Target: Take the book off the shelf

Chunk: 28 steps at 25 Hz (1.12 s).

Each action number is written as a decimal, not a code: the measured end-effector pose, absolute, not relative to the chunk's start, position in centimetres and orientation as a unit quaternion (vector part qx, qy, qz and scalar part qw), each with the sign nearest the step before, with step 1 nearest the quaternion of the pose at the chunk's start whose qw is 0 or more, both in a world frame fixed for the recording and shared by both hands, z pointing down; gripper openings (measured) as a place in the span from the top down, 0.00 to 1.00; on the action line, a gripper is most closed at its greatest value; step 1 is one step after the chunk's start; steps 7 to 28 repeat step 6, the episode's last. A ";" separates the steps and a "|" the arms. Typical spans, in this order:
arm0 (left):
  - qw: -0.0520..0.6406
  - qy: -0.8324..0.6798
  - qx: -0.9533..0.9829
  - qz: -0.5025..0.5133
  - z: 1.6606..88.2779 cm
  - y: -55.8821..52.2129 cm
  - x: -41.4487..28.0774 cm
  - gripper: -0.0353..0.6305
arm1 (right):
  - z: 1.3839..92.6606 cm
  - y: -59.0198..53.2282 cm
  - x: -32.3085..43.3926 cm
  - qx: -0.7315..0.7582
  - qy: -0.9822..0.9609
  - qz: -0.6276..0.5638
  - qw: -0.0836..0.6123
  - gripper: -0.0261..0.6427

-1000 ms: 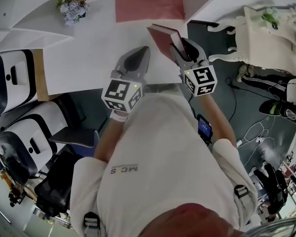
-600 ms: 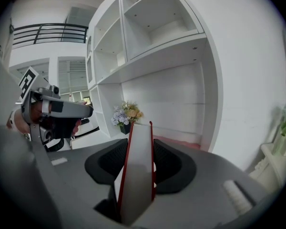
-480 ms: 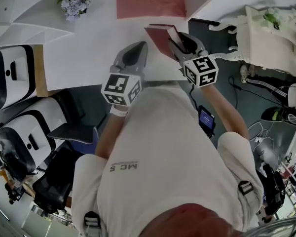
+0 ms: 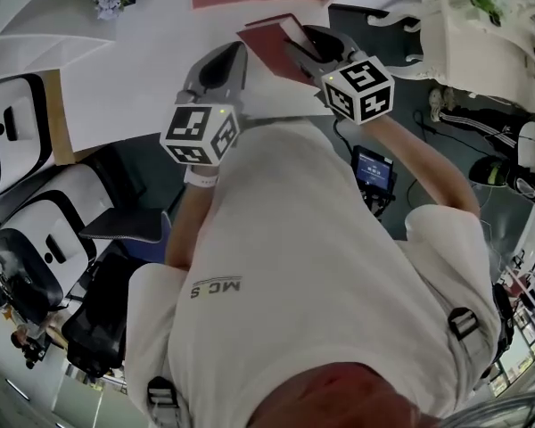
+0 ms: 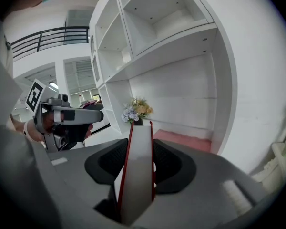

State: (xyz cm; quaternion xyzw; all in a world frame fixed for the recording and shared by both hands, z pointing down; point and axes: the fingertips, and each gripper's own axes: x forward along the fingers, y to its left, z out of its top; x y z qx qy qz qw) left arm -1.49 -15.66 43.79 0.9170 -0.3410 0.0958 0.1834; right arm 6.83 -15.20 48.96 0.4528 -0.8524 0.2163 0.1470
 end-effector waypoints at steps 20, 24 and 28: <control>0.183 -0.355 0.913 0.085 43.5 -15.8 -2.0 0.94 | 48.0 -16.0 6.4 0.448 -0.858 0.205 0.142 0.71; 0.183 -0.355 0.913 0.085 43.5 -15.8 -2.0 0.94 | 48.0 -16.0 6.4 0.448 -0.858 0.205 0.142 0.71; 0.183 -0.355 0.913 0.085 43.5 -15.8 -2.0 0.94 | 48.0 -16.0 6.4 0.448 -0.858 0.205 0.142 0.71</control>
